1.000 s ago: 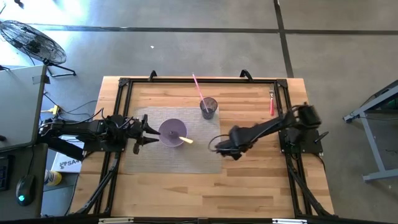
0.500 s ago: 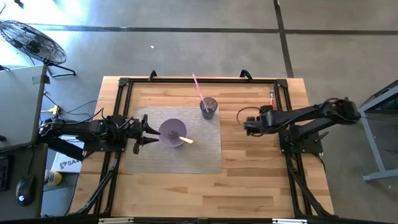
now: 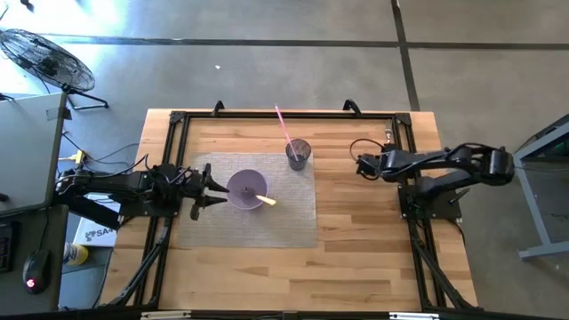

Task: Pick & Place Utensil
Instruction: Put the pink fork into the purple bowl

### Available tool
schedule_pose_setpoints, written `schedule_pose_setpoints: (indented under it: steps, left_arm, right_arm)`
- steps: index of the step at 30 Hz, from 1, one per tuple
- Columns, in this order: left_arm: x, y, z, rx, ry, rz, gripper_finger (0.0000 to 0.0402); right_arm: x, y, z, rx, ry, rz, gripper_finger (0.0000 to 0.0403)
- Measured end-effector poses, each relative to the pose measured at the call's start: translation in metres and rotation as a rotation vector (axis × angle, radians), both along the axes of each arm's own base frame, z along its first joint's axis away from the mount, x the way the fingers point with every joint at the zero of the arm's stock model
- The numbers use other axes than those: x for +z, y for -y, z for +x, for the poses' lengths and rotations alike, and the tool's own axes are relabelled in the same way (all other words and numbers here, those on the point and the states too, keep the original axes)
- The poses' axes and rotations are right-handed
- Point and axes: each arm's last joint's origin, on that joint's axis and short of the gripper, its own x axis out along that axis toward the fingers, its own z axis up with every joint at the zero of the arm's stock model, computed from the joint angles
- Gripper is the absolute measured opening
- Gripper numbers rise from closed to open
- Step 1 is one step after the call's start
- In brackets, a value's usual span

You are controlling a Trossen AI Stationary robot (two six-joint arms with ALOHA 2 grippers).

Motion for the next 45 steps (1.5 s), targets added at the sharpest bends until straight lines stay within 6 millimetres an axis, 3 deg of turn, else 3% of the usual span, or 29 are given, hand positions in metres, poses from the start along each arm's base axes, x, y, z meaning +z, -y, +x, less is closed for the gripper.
schedule_pose_setpoints:
  steps: [9,13,28,38,45]
  left_arm:
    - [0.000,0.000,0.000,0.000,-0.001,0.000,0.0140]
    - [0.000,0.000,0.000,0.000,-0.001,0.000,0.0140]
    - [0.000,0.000,0.000,0.000,-0.001,0.000,0.0140]
    - [0.000,0.000,0.000,0.000,0.000,0.000,0.0140]
    - [0.000,0.000,0.000,0.000,0.000,0.000,0.0140]
  right_arm:
    - [-0.025,0.010,-0.015,-0.058,0.068,-0.104,0.0194]
    - [-0.025,0.014,-0.014,-0.028,0.056,-0.105,0.0194]
    - [-0.025,0.025,-0.016,0.130,0.019,0.090,0.0137]
    - [-0.024,0.030,-0.015,0.058,0.126,0.125,0.0079]
    - [-0.022,0.021,-0.013,0.088,0.145,0.165,0.0085]
